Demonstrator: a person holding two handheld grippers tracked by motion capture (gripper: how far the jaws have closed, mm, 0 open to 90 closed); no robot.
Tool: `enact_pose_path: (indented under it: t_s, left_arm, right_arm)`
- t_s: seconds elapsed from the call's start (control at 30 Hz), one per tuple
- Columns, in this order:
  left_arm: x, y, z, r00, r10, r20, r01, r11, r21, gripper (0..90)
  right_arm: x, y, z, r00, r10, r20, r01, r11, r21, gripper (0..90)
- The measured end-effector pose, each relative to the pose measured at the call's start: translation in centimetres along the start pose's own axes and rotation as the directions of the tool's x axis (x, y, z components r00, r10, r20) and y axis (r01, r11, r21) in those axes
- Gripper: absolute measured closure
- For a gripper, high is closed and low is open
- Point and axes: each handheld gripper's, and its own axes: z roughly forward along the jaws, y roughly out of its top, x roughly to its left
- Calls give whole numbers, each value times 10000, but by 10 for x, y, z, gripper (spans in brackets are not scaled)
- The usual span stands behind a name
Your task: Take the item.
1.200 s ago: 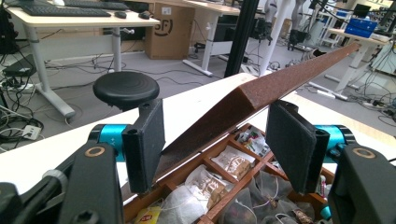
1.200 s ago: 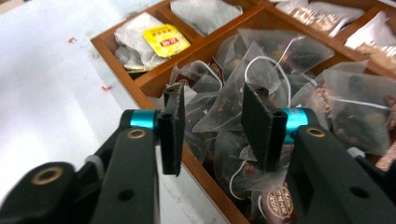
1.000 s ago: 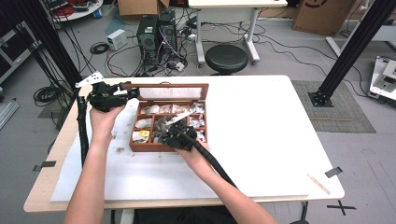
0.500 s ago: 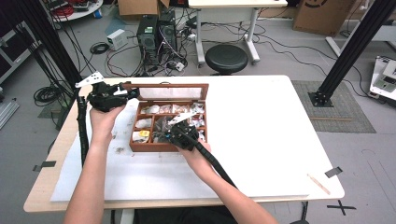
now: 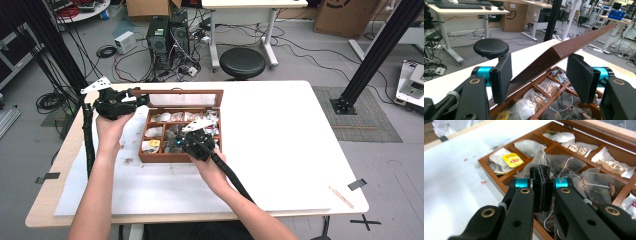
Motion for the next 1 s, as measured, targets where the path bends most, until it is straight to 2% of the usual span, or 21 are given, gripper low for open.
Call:
enact_pose_path:
  t_s: [0.27, 0.43, 0.77, 1.0]
  left_arm:
    - [0, 0, 0, 10000, 7, 3, -7, 10000, 5, 379]
    - [0, 0, 0, 10000, 11, 5, -11, 10000, 8, 379]
    - [0, 0, 0, 10000, 18, 13, -18, 10000, 10, 378]
    - [0, 0, 0, 10000, 45, 6, -45, 10000, 16, 379]
  right_arm:
    - [6, 6, -16, 9999, -46, -139, 38, 9986, -533, 900]
    - [8, 10, -25, 9997, -71, -253, 55, 9979, -642, 900]
    - [6, 14, -49, 9989, -62, -457, 16, 9951, -992, 900]
    - [2, 16, -71, 9968, -90, -792, 6, 9943, -1064, 900]
